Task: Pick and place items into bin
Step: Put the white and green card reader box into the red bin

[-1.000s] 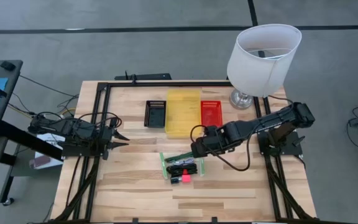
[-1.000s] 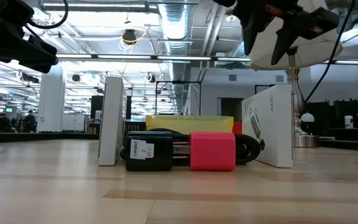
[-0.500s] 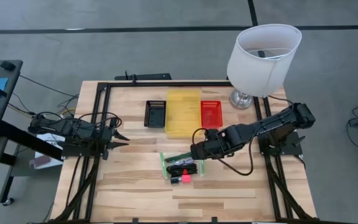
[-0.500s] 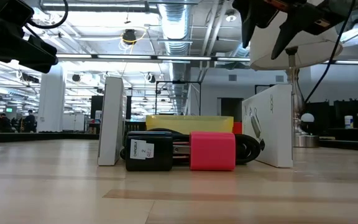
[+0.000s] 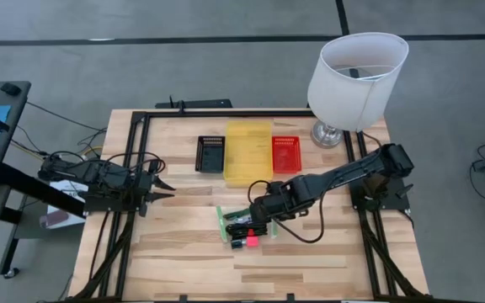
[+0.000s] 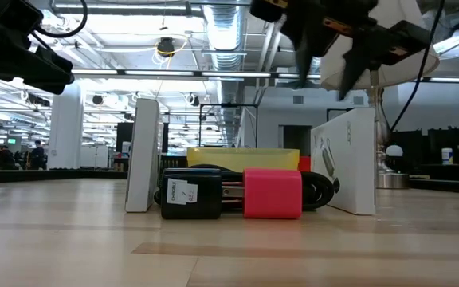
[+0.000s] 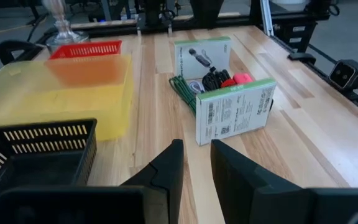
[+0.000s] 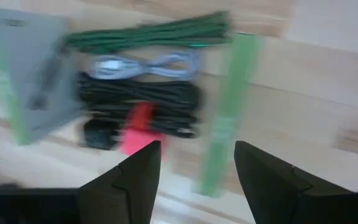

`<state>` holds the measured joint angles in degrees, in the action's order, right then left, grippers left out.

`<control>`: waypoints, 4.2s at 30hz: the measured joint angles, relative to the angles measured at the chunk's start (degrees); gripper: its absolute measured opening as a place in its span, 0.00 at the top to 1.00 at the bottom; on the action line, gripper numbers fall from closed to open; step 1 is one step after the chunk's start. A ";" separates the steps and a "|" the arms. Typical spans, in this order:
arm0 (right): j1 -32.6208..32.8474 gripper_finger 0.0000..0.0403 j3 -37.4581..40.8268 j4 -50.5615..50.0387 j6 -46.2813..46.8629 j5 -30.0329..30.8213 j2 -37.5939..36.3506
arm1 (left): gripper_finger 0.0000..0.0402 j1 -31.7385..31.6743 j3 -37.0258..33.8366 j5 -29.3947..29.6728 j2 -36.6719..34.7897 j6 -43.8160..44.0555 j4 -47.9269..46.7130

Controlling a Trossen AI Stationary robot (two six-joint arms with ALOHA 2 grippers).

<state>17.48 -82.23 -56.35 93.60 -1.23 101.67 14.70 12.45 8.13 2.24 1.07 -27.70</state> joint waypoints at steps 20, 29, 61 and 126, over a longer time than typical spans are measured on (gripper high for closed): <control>0.00 0.50 -0.40 -2.34 0.87 -0.17 0.79 | 0.82 0.00 0.00 0.06 -0.26 -0.01 -0.29; -0.01 0.50 -0.48 0.79 -0.61 -0.83 3.24 | 0.82 0.00 0.00 0.06 -0.26 -0.01 -0.29; -1.28 0.50 -0.32 -0.64 -2.12 -1.62 4.57 | 0.82 0.00 0.00 0.06 -0.26 0.02 -0.27; -2.28 0.85 -0.33 -1.05 -3.68 -5.93 10.28 | 0.82 -0.01 -0.02 0.04 -0.35 -0.01 -0.27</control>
<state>15.20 -82.56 -57.40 89.92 -7.16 111.95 14.69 12.43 8.16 1.89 1.06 -27.97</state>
